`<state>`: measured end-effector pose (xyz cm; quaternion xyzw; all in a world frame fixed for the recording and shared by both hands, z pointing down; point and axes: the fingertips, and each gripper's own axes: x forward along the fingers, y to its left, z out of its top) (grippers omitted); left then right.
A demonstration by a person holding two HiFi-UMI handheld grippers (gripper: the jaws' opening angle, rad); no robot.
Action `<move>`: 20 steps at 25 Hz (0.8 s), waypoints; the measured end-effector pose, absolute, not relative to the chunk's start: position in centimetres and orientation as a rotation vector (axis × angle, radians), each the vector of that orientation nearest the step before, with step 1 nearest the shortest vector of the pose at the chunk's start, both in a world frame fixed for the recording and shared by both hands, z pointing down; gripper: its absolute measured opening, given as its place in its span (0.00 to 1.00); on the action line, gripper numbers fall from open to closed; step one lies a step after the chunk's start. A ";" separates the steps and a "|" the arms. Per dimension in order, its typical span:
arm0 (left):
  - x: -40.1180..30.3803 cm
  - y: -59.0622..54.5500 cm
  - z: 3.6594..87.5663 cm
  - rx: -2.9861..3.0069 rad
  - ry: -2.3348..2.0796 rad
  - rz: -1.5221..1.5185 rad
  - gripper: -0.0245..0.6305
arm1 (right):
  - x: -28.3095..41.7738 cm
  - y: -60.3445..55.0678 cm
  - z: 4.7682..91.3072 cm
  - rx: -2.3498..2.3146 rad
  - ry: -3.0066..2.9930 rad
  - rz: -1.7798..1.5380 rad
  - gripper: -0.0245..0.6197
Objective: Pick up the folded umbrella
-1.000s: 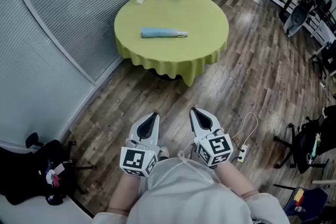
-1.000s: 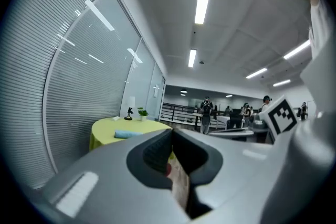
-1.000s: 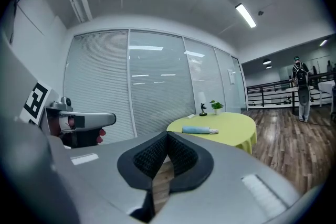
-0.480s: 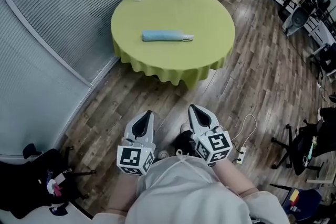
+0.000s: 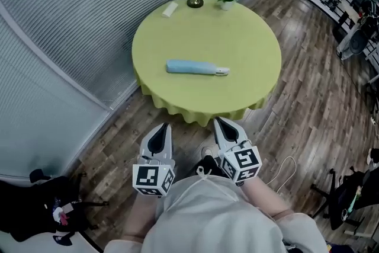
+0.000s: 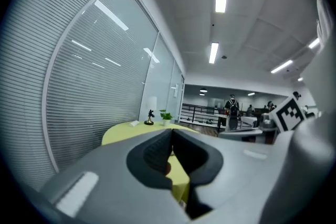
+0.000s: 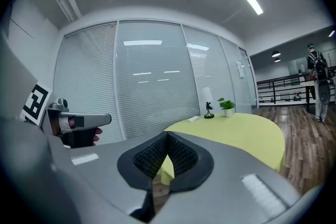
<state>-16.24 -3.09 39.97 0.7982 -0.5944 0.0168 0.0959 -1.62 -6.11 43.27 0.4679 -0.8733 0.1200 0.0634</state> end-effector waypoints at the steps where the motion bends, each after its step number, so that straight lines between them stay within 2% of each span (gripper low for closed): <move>1: -15.6 -4.8 39.7 2.357 -1.770 0.047 0.05 | -1.1 -8.0 43.2 1.392 -2.645 0.359 0.04; 10: -11.5 -18.0 40.4 2.322 -1.787 0.043 0.05 | 1.3 -21.3 44.6 1.221 -2.685 0.353 0.04; 20: -10.6 -27.0 44.1 2.357 -1.717 0.142 0.05 | 2.1 -28.8 47.3 1.216 -2.643 0.445 0.04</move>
